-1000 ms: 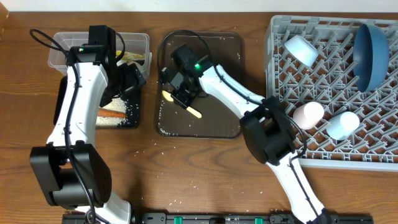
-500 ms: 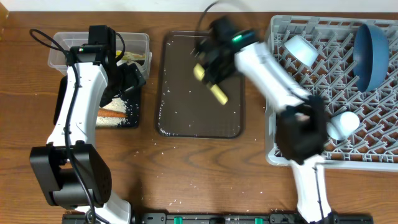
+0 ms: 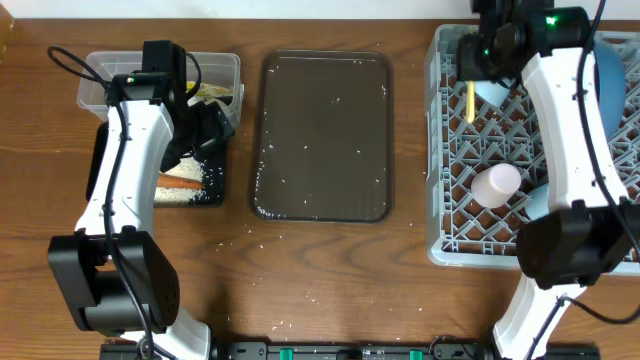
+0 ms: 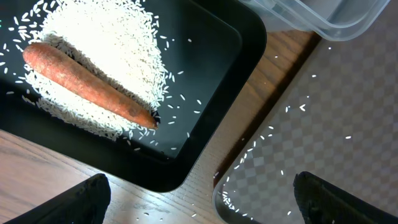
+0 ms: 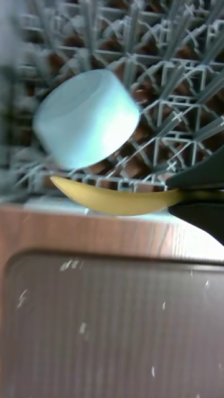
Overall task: Sort waste into correct bins and load items into the dishwasher rack
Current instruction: 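Place the yellow spoon upright in the dish rack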
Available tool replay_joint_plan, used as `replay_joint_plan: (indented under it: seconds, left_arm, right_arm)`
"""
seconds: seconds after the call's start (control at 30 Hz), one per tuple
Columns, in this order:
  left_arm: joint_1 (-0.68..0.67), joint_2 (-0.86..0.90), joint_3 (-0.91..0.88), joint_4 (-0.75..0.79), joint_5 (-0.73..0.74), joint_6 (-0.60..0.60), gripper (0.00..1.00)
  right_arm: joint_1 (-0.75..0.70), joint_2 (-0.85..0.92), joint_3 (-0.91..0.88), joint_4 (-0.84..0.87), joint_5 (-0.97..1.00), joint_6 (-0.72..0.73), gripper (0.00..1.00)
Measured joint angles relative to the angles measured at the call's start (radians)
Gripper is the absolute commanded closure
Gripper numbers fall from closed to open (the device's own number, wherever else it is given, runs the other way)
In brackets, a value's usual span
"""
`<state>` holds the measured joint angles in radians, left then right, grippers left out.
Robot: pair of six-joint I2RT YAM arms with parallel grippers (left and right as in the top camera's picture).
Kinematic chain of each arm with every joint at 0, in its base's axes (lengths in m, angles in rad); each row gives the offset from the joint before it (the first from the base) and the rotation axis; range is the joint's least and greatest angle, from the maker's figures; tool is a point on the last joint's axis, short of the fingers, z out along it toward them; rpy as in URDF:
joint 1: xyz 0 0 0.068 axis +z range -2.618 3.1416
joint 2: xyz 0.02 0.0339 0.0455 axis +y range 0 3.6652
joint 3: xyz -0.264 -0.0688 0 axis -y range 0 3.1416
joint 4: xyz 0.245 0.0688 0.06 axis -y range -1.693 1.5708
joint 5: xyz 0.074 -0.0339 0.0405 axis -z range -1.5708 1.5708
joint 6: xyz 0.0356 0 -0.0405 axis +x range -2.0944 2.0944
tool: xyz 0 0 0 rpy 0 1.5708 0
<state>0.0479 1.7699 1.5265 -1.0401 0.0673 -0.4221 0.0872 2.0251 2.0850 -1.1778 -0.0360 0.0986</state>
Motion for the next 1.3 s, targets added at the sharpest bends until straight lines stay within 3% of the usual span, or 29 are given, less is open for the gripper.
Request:
replay_joint_plan:
  seconds: [0.27, 0.43, 0.63, 0.9, 0.93, 1.3]
  left_arm:
    - [0.000, 0.000, 0.000, 0.000, 0.000, 0.000, 0.04]
    - [0.000, 0.000, 0.000, 0.000, 0.000, 0.000, 0.04]
    - [0.000, 0.000, 0.000, 0.000, 0.000, 0.000, 0.04]
    - [0.000, 0.000, 0.000, 0.000, 0.000, 0.000, 0.04]
    - [0.000, 0.000, 0.000, 0.000, 0.000, 0.000, 0.04]
    - [0.000, 0.000, 0.000, 0.000, 0.000, 0.000, 0.03]
  right_arm:
    - [-0.002, 0.029, -0.226, 0.110, 0.006, 0.007, 0.98]
    - [0.011, 0.030, -0.297, 0.148, 0.006, 0.015, 0.73]
    - [0.017, 0.030, -0.298, 0.149, 0.003, 0.020, 0.69]
    - [0.017, -0.026, -0.121, -0.053, -0.015, 0.008, 0.60]
    - [0.017, -0.055, -0.083, -0.082, -0.017, 0.007, 0.01]
    - [0.017, -0.536, 0.072, -0.174, -0.047, -0.003, 0.01]
